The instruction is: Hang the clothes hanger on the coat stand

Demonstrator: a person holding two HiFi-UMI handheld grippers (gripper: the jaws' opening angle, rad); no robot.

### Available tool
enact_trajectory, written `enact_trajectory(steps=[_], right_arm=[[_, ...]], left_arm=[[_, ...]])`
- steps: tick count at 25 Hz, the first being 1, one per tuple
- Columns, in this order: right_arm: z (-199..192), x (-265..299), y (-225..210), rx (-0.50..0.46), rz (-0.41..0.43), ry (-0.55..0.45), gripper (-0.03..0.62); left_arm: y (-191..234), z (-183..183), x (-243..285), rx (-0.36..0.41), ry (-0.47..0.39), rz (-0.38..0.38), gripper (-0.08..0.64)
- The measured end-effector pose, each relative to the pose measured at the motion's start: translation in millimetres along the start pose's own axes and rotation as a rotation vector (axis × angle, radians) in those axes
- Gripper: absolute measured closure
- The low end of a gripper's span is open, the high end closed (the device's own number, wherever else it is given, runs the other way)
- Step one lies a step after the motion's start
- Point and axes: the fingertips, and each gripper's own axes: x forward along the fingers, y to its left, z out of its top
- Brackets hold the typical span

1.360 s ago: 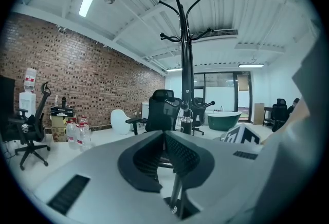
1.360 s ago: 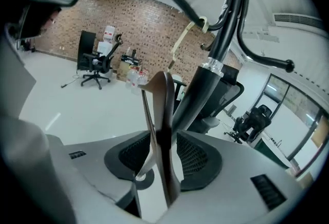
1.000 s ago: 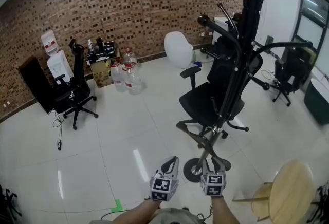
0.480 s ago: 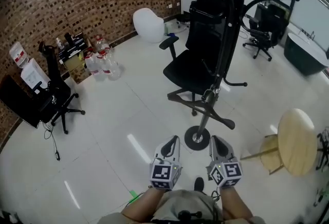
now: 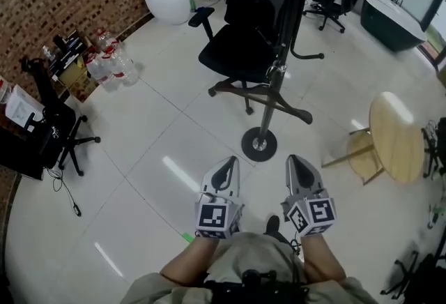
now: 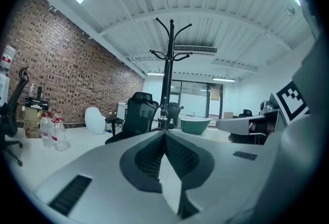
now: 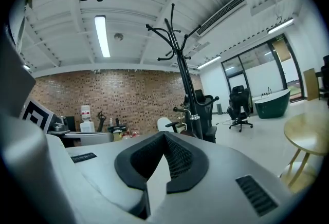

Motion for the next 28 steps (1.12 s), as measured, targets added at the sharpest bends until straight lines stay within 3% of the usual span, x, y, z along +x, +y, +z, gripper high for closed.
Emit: enact_trajectory(steps=[4, 12, 23, 28], right_arm=[[1, -28, -8, -0.004, 0.017, -0.009, 0.589], [41, -90, -64, -0.005, 0.060, -0.055, 0.589], [19, -130, -105, -0.035, 0.082, -0.066, 0.589], [17, -133, -114, -0.032, 0.077, -0.063, 0.589]], left_arm=[[-30, 7, -12, 0.033, -0.030, -0.002, 0.557], [-137, 26, -7, 0.083, -0.033, -0.039, 0.556], [-203, -12, 7, 0.132, -0.030, -0.075, 0.556], [-213, -16, 13, 0.133, -0.030, -0.085, 0.555]])
